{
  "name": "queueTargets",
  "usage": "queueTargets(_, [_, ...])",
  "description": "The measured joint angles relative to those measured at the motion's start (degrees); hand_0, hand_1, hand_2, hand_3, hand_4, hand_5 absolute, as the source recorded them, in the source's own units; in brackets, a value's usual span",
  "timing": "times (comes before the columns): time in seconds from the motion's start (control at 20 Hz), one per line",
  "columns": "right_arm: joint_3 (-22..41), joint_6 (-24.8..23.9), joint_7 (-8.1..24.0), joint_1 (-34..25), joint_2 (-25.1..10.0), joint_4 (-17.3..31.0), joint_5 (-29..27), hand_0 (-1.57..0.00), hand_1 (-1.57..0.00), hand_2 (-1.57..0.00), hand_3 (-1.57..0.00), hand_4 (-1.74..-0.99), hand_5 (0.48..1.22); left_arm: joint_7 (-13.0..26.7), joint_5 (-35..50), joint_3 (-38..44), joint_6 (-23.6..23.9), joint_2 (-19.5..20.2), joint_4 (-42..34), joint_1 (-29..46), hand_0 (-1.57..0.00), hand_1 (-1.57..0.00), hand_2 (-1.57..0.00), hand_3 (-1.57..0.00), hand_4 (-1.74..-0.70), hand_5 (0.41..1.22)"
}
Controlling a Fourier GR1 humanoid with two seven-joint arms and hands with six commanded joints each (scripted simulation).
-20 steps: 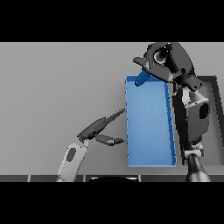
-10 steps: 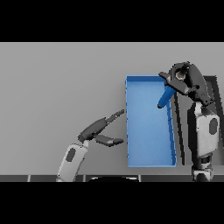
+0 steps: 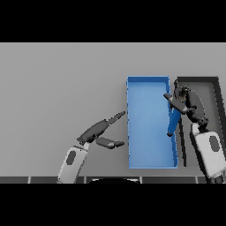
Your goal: Pick up the blue pipe and place it into the blue bin.
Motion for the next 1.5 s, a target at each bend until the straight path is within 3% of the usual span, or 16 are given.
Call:
queueTargets(0.15, [9.04,-11.42,-0.02,1.44,-6.33,1.28,-3.37,-1.57,-1.55,-1.57,-0.85,-1.741,1.221,0.17,0.07,-0.17,-0.1,0.21,-0.91,0.19,0.0,0.0,0.0,0.0,-0.88,0.421])
queueTargets(0.2, [12.81,-15.75,-1.02,0.95,-9.11,1.84,-5.64,-1.46,-1.34,-1.34,-0.79,-1.678,1.221,0.5,-0.09,-0.24,0.12,-0.03,-0.58,0.32,0.0,0.0,0.0,0.0,-0.88,0.421])
queueTargets(0.25, [16.42,-18.56,-0.02,-0.34,-11.37,3.97,-8.35,-1.17,-1.07,-1.07,-0.63,-1.592,1.221,0.72,0.15,0.05,0.01,0.09,-0.83,-0.2,0.0,0.0,0.0,0.0,-0.88,0.422])
queueTargets(0.35, [24.58,-23.38,0.03,-3.52,-18.65,5.86,-16.98,-0.75,-0.68,-0.68,-0.4,-1.413,1.221,0.76,-0.37,-0.58,0.18,-0.26,-0.54,0.41,0.0,0.0,0.0,0.0,-0.88,0.425])
queueTargets(0.45, [30.85,-23.78,0.05,-7.07,-22.41,6.09,-21.39,-0.48,-0.44,-0.44,-0.26,-1.275,1.186,1.03,0.18,-0.06,-0.07,-0.07,-0.82,-0.36,0.0,0.0,0.0,0.0,-0.88,0.428])
queueTargets(0.6, [40.56,-22.08,-0.44,-13.91,-27.33,7.03,-24.91,-0.24,-0.22,-0.22,-0.13,-1.142,1.03,1.24,0.19,-0.39,-0.12,-0.4,-0.76,0.07,0.0,0.0,0.0,0.0,-0.88,0.429])
queueTargets(0.7, [44.06,-19.05,-1.98,-16.24,-28.65,6.21,-23.36,-0.16,-0.14,-0.14,-0.08,-1.083,0.934,1.94,-0.01,-1.1,-0.02,-1.07,-1.01,0.43,0.0,0.0,0.0,0.0,-0.89,0.428])
queueTargets(0.85, [46.85,-18.05,-0.03,-17.81,-28.56,7.61,-23.45,-0.08,-0.07,-0.07,-0.04,-1.063,0.846,1.07,0.11,-0.88,-0.44,0.02,-1.72,0.94,0.0,0.0,0.0,0.0,-0.89,0.427])
queueTargets(1.1, [52.11,-17.94,0.05,-20.77,-29.64,9.33,-24.51,-0.03,-0.02,-0.02,-0.01,-1.036,0.713,0.81,-0.41,-0.76,0.12,0.09,-1.31,1.03,0.0,0.0,0.0,0.0,-0.89,0.429])
queueTargets(1.5, [54.76,-16.78,0.05,-23.06,-30.01,10.27,-25.41,-0.01,-0.01,-0.01,0.0,-1.022,0.655,0.08,-0.46,-1.24,0.03,-0.28,-1.13,1.09,0.0,0.0,0.0,0.0,-0.88,0.431])
